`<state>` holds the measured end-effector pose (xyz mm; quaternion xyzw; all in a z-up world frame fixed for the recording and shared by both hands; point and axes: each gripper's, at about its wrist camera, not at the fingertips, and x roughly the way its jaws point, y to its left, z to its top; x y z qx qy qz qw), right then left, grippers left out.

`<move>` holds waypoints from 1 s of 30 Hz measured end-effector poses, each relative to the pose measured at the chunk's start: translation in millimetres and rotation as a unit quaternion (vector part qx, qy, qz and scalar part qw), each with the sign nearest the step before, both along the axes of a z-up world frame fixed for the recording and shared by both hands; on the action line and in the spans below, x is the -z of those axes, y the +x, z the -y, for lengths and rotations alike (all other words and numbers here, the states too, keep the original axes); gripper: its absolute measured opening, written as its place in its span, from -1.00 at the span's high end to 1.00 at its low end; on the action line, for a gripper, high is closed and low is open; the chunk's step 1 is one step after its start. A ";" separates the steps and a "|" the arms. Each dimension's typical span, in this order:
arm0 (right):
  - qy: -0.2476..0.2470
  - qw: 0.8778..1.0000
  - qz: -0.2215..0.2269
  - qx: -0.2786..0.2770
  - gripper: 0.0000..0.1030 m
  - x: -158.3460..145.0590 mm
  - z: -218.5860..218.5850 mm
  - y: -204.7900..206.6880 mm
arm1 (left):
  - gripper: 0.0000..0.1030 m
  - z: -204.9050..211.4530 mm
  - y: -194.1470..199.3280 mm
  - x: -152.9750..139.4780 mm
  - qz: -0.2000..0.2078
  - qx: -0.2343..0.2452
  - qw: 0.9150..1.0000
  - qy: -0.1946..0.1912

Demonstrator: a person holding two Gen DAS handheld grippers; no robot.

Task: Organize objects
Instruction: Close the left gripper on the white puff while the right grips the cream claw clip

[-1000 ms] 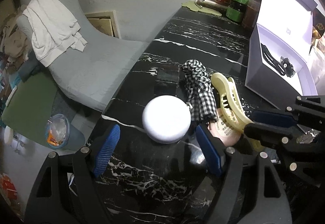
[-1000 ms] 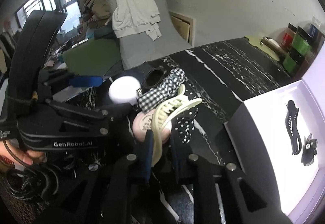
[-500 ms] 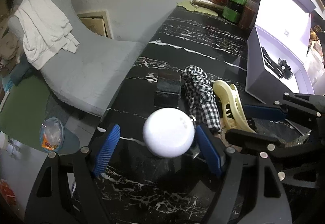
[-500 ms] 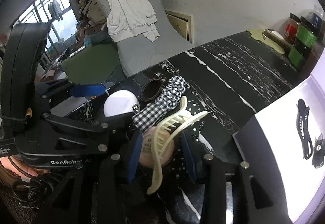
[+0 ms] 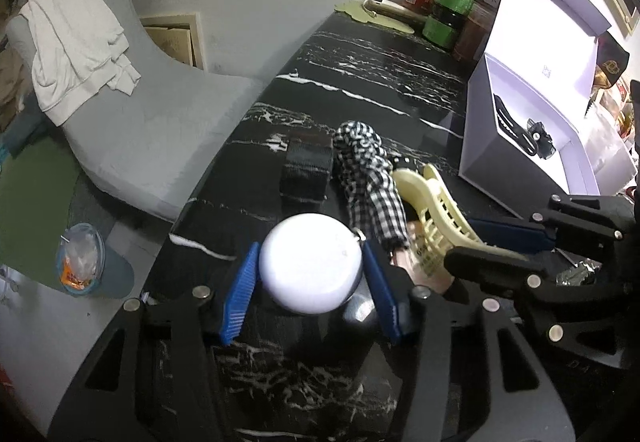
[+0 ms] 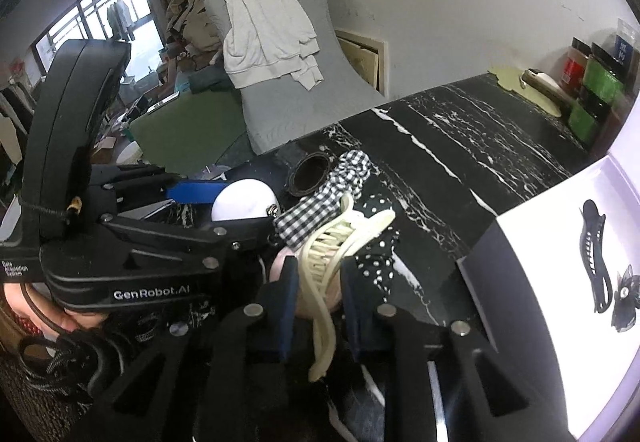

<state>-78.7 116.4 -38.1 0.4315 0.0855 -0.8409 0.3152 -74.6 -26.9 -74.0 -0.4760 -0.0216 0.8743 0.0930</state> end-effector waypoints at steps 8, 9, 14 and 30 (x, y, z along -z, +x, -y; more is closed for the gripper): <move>0.006 1.000 -0.005 -0.010 0.63 -0.8 -0.7 15.4 | 0.00 -1.6 23.7 -3.7 0.015 0.003 1.000 -0.005; 0.008 1.000 -0.006 -0.008 0.63 -0.9 0.2 15.7 | 0.00 -0.4 25.3 -4.0 0.014 0.000 1.000 -0.006; 0.015 1.000 -0.018 0.004 0.27 -3.5 4.9 13.7 | -0.01 8.1 25.6 -4.9 0.013 -0.017 1.000 -0.002; 0.010 1.000 -0.013 0.008 0.38 8.6 11.6 -2.7 | -0.05 6.5 19.6 10.3 0.031 -0.028 0.999 -0.004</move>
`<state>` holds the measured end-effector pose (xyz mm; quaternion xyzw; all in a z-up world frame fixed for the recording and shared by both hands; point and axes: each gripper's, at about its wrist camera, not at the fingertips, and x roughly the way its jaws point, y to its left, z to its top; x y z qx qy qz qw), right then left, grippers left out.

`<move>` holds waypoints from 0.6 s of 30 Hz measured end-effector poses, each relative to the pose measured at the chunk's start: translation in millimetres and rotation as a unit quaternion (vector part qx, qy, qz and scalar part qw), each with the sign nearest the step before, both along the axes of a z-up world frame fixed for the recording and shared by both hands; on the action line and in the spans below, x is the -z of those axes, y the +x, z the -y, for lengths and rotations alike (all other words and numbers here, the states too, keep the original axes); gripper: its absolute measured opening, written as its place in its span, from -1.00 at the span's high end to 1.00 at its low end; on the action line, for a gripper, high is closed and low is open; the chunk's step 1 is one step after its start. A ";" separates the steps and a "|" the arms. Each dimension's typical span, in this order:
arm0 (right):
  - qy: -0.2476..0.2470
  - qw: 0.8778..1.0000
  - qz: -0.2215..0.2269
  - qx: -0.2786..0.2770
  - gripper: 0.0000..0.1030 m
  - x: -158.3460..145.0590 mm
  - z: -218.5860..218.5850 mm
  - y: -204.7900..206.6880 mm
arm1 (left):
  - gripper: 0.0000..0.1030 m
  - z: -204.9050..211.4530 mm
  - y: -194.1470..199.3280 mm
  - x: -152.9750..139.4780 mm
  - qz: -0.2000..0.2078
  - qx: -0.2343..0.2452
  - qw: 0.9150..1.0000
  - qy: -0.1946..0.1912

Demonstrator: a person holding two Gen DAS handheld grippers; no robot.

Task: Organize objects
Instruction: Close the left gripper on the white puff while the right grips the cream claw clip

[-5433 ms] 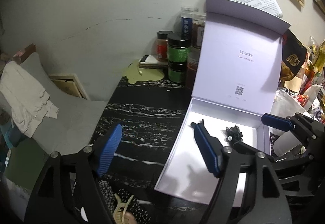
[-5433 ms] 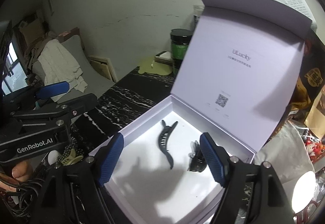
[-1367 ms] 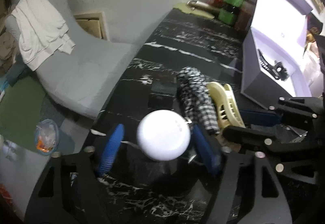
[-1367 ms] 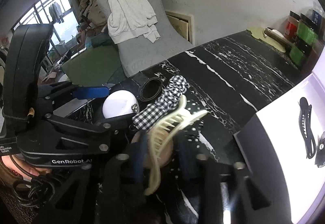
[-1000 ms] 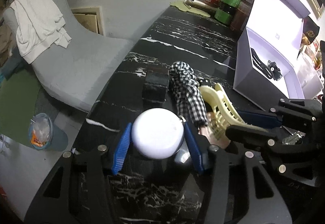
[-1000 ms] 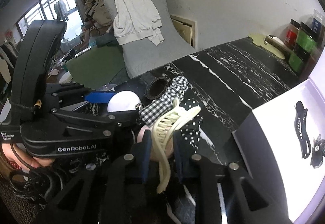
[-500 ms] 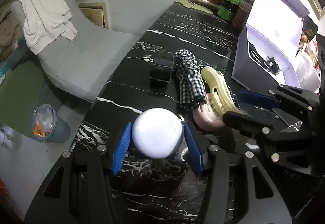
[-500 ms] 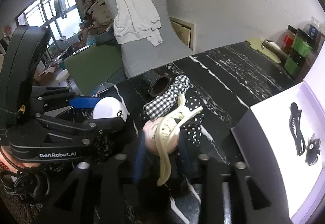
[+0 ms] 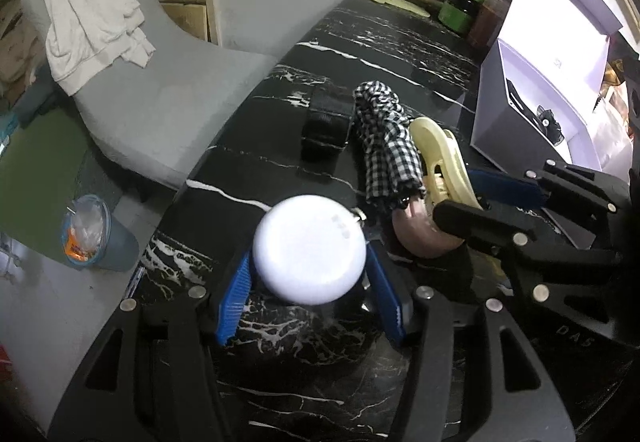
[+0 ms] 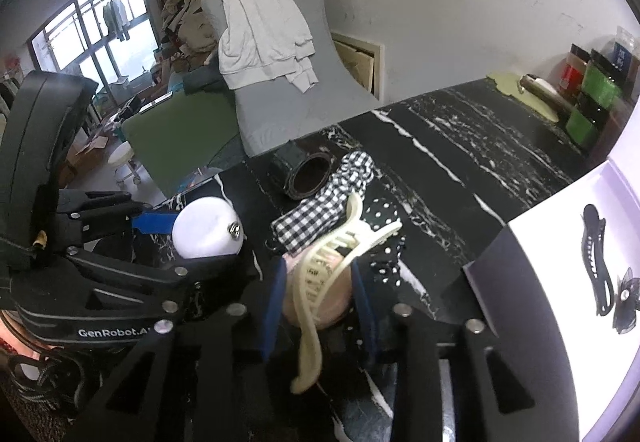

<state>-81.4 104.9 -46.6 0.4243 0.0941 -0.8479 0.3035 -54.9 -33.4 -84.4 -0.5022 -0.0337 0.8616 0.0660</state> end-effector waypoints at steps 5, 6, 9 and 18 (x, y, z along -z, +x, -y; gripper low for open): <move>0.007 1.000 -0.007 -0.007 0.48 1.0 1.7 3.5 | 0.03 -0.8 -0.9 -0.6 -0.001 -0.004 1.000 -0.010; 0.007 1.000 -0.008 -0.007 0.50 0.9 1.6 4.1 | 0.03 -0.9 -0.8 -0.8 -0.001 -0.006 1.000 -0.013; 0.010 1.000 -0.015 -0.007 0.54 0.4 2.0 7.2 | 0.03 2.4 -0.2 -0.8 0.004 -0.013 1.000 -0.009; 0.006 1.000 -0.016 -0.021 0.56 -4.7 7.4 14.7 | 0.03 9.3 7.2 -8.1 0.005 -0.024 1.000 -0.012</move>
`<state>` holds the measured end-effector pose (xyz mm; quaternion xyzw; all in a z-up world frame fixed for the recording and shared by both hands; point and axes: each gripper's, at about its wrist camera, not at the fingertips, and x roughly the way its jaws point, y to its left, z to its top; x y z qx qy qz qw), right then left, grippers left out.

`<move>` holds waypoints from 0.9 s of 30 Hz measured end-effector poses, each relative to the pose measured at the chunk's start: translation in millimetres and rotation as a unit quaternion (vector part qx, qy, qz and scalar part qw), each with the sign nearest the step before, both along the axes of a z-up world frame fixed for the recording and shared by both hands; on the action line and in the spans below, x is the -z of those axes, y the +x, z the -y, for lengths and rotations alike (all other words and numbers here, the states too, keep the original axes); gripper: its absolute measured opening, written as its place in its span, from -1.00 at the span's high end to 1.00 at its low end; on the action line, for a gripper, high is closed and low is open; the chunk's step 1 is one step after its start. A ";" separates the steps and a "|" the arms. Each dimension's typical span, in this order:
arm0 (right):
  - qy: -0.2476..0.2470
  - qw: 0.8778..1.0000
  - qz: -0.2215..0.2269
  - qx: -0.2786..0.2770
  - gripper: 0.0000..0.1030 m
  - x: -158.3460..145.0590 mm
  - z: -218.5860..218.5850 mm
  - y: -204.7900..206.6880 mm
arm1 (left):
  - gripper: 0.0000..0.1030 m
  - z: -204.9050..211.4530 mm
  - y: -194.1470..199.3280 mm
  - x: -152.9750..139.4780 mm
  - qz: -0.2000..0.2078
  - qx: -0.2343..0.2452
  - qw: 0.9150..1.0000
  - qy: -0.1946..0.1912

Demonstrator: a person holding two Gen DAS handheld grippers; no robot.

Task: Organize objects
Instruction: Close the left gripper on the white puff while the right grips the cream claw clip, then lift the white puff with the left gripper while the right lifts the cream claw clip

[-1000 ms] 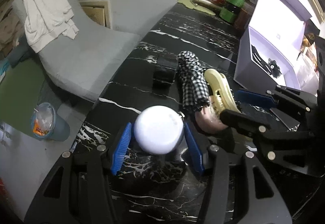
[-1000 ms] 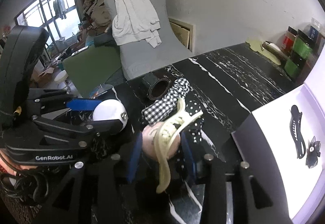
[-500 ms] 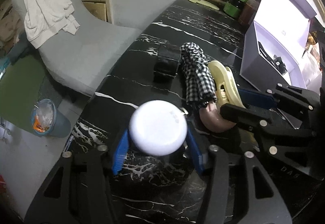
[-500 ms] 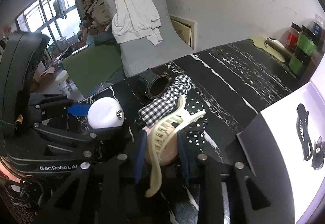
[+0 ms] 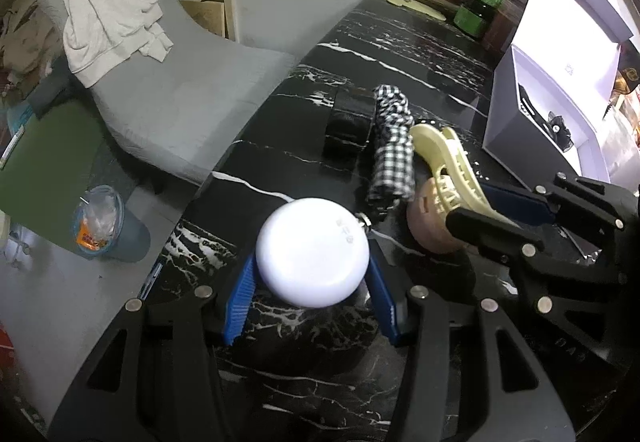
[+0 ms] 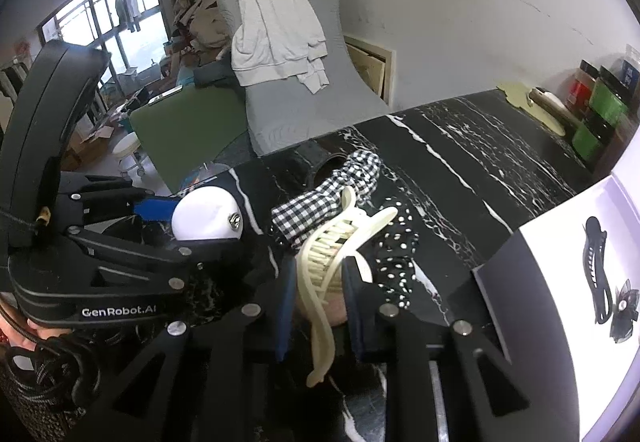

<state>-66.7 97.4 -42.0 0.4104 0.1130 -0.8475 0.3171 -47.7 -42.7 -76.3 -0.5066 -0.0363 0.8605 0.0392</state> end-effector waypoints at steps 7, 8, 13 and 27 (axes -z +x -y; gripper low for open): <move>-0.011 1.000 -0.004 -0.022 0.59 -10.7 4.3 9.6 | 0.03 1.0 6.2 -10.5 -0.007 -0.004 1.000 -0.011; -0.010 1.000 -0.005 -0.023 0.59 -12.2 5.1 11.3 | 0.03 0.9 7.3 -11.9 -0.008 -0.005 1.000 -0.014; -0.011 0.999 -0.014 -0.033 0.60 -20.3 7.2 18.2 | 0.03 6.3 9.1 -16.6 0.001 -0.013 1.000 0.014; -0.013 0.998 -0.024 -0.051 0.63 -32.4 13.5 22.7 | 0.03 13.7 12.1 -25.3 -0.005 -0.037 0.999 0.009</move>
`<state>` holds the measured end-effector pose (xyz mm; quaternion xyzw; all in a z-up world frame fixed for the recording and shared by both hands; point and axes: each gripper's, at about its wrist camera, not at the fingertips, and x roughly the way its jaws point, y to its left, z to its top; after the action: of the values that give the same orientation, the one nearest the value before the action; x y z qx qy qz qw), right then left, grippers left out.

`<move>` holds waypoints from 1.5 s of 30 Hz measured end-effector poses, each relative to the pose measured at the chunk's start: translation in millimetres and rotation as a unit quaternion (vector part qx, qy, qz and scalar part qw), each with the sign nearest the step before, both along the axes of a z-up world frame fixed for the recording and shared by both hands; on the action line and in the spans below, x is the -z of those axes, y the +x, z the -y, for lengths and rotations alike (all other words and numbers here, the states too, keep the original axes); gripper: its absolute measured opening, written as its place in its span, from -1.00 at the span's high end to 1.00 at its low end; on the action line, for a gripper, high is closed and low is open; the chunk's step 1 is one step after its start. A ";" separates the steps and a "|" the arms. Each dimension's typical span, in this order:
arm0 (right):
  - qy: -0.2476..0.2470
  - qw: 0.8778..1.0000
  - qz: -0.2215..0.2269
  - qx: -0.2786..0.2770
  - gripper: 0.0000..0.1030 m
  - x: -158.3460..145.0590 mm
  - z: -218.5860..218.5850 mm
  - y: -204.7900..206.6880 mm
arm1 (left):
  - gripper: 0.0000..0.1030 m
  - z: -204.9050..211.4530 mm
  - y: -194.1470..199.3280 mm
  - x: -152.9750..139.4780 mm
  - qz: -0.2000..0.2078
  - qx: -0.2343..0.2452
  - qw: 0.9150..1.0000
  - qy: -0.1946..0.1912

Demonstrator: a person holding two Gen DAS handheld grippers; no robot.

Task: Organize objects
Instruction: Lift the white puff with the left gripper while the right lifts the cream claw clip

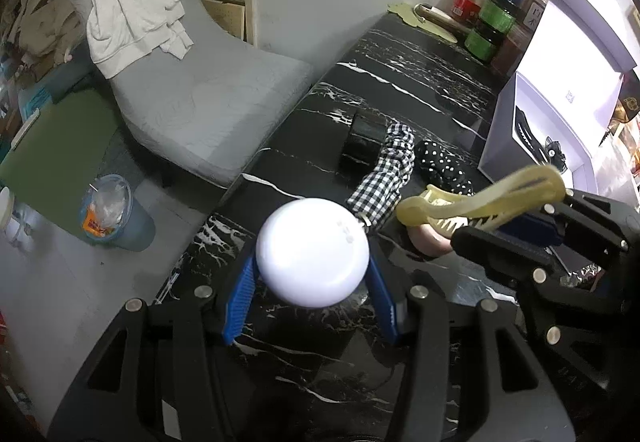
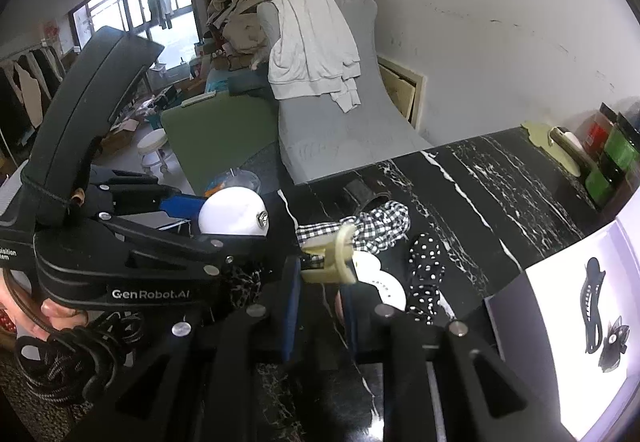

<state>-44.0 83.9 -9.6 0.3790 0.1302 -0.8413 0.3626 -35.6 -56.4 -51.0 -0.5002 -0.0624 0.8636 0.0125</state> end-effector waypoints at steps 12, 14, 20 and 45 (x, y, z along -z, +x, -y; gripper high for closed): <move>0.004 1.000 0.006 0.001 0.63 8.6 -10.5 10.9 | 0.03 -10.9 1.9 5.6 0.004 0.014 1.000 -0.001; 0.010 1.000 0.006 0.004 0.63 13.9 -11.1 12.7 | 0.03 -12.3 3.1 10.6 0.009 0.016 1.000 -0.003; 0.027 0.999 0.002 0.017 0.63 29.3 -11.1 14.4 | 0.03 -12.5 6.8 23.6 0.025 0.019 0.999 -0.001; 0.056 0.998 -0.001 0.001 0.20 47.9 11.7 25.1 | 0.03 1.3 21.2 29.8 0.032 0.010 0.999 -0.005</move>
<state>-18.9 72.2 -57.5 0.3976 0.1771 -0.8337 0.3398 -14.4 -57.7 -80.8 -0.5278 -0.0534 0.8475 0.0168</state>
